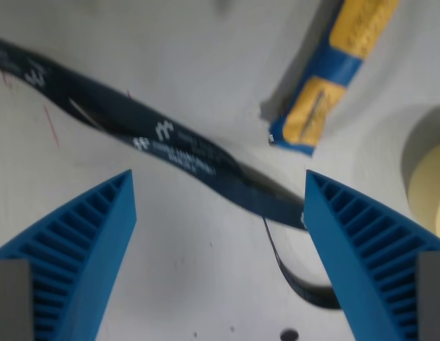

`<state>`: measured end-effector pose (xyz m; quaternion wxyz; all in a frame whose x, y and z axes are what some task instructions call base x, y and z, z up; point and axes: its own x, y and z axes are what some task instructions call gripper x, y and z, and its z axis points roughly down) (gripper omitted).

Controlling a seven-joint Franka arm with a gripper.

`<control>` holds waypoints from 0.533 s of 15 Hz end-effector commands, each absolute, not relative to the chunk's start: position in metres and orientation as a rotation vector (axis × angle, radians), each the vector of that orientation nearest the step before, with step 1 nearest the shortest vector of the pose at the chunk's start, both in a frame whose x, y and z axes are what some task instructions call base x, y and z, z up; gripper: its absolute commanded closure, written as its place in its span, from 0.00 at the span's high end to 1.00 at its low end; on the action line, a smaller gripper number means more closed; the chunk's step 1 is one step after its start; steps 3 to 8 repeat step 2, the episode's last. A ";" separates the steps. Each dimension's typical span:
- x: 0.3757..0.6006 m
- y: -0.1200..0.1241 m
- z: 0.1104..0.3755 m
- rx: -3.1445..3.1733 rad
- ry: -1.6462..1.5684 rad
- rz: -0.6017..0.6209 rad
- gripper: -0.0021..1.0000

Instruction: Move in base positive x

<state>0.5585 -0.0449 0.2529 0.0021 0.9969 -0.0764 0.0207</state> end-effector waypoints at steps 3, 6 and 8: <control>0.584 -0.041 0.253 3.128 -0.268 -0.005 1.00; 0.584 -0.041 0.253 3.128 -0.268 -0.005 1.00; 0.584 -0.041 0.253 3.128 -0.268 -0.005 1.00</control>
